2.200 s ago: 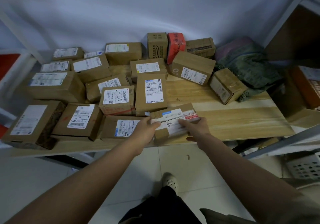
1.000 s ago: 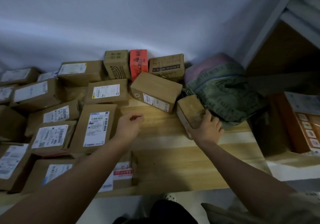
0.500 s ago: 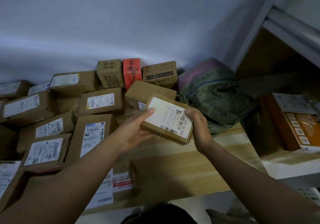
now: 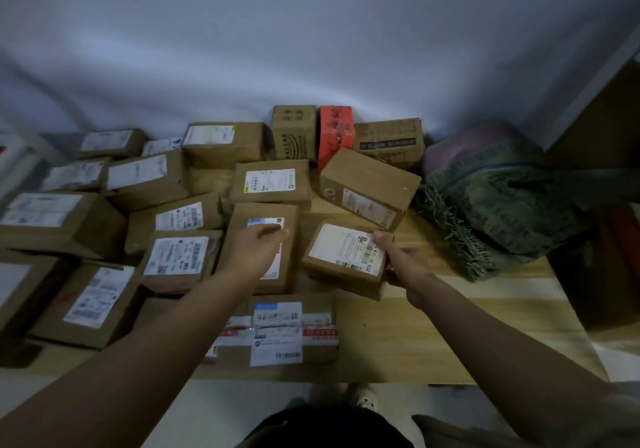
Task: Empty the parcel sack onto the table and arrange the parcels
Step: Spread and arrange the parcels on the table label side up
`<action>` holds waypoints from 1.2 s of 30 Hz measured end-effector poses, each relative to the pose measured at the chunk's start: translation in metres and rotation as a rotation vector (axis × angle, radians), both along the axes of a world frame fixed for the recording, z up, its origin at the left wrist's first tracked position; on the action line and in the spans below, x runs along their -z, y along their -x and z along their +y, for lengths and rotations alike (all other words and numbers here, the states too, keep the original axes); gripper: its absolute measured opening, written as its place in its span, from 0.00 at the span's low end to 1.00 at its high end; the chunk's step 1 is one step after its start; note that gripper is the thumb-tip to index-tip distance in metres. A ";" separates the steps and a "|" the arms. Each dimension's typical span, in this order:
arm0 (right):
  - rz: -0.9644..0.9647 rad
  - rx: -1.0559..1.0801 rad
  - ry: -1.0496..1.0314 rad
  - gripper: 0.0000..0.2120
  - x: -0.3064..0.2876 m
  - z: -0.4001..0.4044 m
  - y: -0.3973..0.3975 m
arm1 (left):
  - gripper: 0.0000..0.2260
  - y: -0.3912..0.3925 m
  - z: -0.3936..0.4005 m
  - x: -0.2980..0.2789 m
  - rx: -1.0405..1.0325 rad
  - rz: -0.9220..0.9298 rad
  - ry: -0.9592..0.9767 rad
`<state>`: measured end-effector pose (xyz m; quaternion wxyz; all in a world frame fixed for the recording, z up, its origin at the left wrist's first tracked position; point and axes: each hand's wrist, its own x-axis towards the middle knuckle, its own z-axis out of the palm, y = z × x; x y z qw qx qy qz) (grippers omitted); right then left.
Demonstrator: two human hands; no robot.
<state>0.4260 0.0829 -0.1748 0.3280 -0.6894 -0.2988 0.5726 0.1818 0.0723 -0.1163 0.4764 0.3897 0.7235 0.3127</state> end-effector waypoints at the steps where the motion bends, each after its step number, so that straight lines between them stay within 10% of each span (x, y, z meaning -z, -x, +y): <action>1: -0.021 -0.022 0.021 0.21 0.003 0.001 0.007 | 0.17 0.006 -0.003 0.000 0.011 0.021 -0.004; 7: -0.218 -0.131 0.036 0.15 0.017 0.003 0.031 | 0.15 0.027 -0.007 0.005 0.034 0.014 -0.016; 20: -1.060 -0.364 -0.303 0.42 0.008 0.068 -0.010 | 0.06 -0.004 0.027 0.011 0.064 -0.016 -0.031; 29: -1.161 -0.643 -0.059 0.64 0.015 0.154 -0.039 | 0.11 -0.028 0.050 0.018 0.015 -0.060 0.049; 36: -0.857 -0.542 -0.375 0.49 0.006 0.153 -0.044 | 0.24 -0.037 0.071 0.024 -0.045 -0.081 0.015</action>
